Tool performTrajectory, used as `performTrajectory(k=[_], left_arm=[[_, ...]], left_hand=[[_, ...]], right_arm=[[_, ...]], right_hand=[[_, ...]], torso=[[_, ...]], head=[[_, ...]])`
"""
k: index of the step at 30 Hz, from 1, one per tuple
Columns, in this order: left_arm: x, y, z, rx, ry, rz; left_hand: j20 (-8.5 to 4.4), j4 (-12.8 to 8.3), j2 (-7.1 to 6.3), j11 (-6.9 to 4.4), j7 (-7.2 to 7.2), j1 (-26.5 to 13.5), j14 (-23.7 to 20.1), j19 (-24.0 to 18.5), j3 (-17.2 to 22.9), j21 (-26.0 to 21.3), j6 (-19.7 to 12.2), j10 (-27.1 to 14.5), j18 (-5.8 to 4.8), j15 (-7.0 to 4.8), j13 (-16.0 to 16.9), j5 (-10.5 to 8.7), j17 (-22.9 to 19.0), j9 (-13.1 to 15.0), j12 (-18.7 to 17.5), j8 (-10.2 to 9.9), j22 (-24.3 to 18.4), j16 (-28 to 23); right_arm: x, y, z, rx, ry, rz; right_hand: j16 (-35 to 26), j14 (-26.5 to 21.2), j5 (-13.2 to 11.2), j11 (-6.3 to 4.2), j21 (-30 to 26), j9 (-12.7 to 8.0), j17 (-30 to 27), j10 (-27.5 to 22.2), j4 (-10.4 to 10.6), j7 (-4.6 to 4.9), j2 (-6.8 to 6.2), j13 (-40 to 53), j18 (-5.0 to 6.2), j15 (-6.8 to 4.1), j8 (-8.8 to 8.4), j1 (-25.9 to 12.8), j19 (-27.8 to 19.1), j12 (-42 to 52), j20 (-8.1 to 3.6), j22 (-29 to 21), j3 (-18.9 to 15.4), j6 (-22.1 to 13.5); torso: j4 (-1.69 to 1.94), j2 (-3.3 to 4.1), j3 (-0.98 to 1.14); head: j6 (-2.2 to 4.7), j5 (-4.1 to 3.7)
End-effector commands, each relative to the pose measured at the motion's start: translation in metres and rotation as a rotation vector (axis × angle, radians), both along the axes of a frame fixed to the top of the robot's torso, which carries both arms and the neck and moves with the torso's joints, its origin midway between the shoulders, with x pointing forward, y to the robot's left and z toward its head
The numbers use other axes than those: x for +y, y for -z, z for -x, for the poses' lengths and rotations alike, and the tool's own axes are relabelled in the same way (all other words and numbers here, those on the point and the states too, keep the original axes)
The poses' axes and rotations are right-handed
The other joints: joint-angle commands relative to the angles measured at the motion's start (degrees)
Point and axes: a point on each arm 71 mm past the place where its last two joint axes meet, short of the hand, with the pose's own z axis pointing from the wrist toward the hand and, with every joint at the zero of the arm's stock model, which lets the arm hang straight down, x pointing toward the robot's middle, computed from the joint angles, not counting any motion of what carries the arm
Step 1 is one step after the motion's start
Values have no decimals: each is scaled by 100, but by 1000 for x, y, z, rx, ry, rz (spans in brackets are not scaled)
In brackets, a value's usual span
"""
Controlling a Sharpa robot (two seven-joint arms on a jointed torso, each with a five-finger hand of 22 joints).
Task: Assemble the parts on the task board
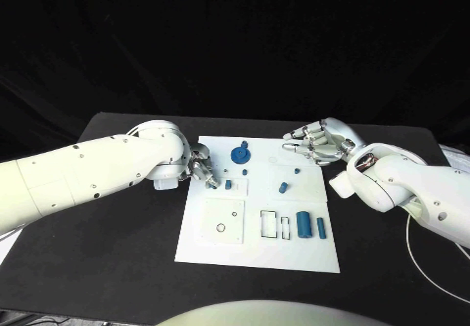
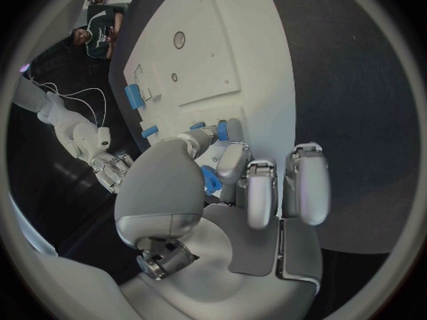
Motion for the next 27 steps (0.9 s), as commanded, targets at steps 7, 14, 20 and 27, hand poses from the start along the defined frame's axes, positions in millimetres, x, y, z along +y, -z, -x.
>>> performTrajectory(k=[7, 14, 20, 27], left_arm=[[3, 13, 4, 72, 13, -70], [3, 13, 3, 68, 6, -70], [3, 13, 2, 62, -1, -69], [4, 13, 2, 55, -8, -68]], left_hand=[[-30, -208, 3, -24, -65, -363, 602, 278, -101, 14, 190, 63, -74, -48, 60, -8, 1509, -66, 46, -105, 978, 18], [-34, -32, 62, -24, -64, -497, 602, 276, -383, -1, 243, 70, -71, -49, 87, -7, 1509, -95, 59, -145, 977, 18], [-36, 77, 107, -26, -68, -566, 602, 283, -547, 7, 280, 90, -74, -50, 132, -6, 1509, -109, 93, -161, 989, 18], [-38, 177, 141, -30, -72, -627, 602, 293, -690, 24, 315, 109, -80, -52, 168, -4, 1509, -117, 121, -171, 1006, 18]], right_arm=[[1, 0, 1, 0, -14, 2], [1, 0, 1, 0, -13, 2], [1, 0, 1, 0, -13, 2], [1, 1, 2, 1, -13, 2]], right_hand=[[-20, 208, 29, 12, -35, 6, 4, -26, 0, -25, 64, -5, 118, 22, 25, 2, -12, 21, -6, -6, -33, 9], [-20, 208, 29, 12, -35, 6, 4, -26, 0, -25, 64, -5, 118, 22, 25, 2, -12, 21, -6, -6, -33, 9], [-20, 208, 29, 12, -35, 6, 4, -26, 0, -25, 64, -5, 118, 22, 25, 2, -12, 21, -6, -6, -33, 9], [-32, 205, 33, 11, -45, 6, -11, -33, -3, -25, 67, -18, 121, 22, 24, 8, -21, 6, -7, -20, -34, 9]], torso=[[-1, 0, 2], [-4, 1, 2], [-2, 1, 1], [-2, 0, -1]], head=[[-12, -9], [-8, -13], [-9, -20], [-21, -23]])
